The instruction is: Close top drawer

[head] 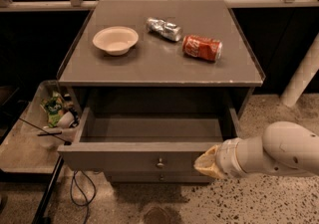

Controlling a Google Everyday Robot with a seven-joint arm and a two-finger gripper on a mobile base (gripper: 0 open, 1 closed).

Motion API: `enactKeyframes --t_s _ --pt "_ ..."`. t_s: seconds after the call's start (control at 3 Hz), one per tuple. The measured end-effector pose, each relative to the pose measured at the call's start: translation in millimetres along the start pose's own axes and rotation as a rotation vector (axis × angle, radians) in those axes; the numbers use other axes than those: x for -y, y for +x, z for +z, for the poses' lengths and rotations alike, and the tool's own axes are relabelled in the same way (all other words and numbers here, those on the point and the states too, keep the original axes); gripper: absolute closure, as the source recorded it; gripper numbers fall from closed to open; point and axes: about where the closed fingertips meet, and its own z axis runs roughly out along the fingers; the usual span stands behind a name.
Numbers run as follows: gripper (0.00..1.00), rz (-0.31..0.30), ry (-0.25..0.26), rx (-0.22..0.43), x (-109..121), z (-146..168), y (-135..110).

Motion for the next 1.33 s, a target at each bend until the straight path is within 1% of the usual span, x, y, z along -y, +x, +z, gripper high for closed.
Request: enactKeyframes --t_s 0.33,1.0,1.33 --pt "0.87 0.000 0.000 0.000 0.0 0.0 0.0" --pt "0.39 0.000 0.000 0.000 0.0 0.0 -0.1" --pt "0.17 -0.002 0.050 0.005 22.7 -3.7 -5.7"
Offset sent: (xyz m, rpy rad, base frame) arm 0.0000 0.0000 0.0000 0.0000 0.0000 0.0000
